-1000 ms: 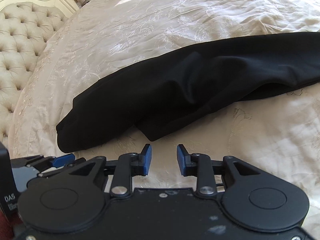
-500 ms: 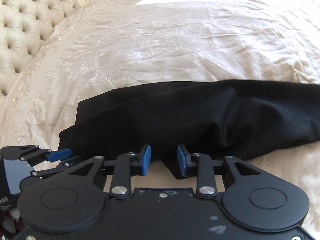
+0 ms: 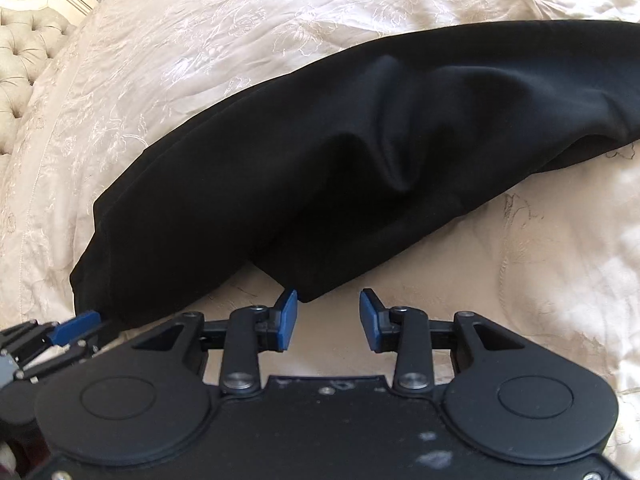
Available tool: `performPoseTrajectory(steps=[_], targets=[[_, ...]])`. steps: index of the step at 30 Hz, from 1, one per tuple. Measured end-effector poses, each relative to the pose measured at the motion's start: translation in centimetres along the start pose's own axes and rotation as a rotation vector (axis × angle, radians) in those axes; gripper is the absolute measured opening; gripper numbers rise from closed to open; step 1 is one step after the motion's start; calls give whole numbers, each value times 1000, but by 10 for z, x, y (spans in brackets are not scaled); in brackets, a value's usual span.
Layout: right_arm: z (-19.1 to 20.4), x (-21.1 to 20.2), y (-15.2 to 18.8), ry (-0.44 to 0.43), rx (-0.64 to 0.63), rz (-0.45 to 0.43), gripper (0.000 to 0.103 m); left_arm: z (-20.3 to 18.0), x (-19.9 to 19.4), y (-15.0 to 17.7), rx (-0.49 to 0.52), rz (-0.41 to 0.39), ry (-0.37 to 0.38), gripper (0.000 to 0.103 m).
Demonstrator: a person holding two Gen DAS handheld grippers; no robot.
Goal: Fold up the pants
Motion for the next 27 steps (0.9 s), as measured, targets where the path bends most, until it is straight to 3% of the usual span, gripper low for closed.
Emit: performPoseTrajectory(steps=[3, 8, 10, 15, 24, 25, 26, 27], targets=[[4, 9, -3, -20, 22, -9, 38, -24, 1, 3, 81, -21, 26, 22], [12, 8, 0, 5, -38, 0, 39, -39, 18, 1, 108, 0, 11, 22], [13, 2, 0, 2, -38, -5, 38, -30, 23, -7, 87, -3, -39, 22], [8, -7, 6, -1, -33, -23, 39, 14, 31, -40, -43, -15, -61, 22], [6, -5, -3, -81, 5, -115, 38, 29, 33, -67, -23, -50, -85, 22], [6, -5, -6, -96, 10, -135, 27, 29, 34, -67, -15, -49, -87, 22], [6, -6, -7, -93, -1, -135, 3, 28, 35, -66, -5, -51, -93, 22], [6, -8, -9, -63, -18, -128, 4, 28, 36, -65, 3, -53, -97, 22]])
Point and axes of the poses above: each gripper's, at about its wrist camera, not at the fingertips, and x roughly the way its jaws point, z to its left, y to its underside, the point moved 7 cm from there along x, roughly the way its jaws point, and after that the axes turned 14 degrees about -y, right-handed, at the moved point
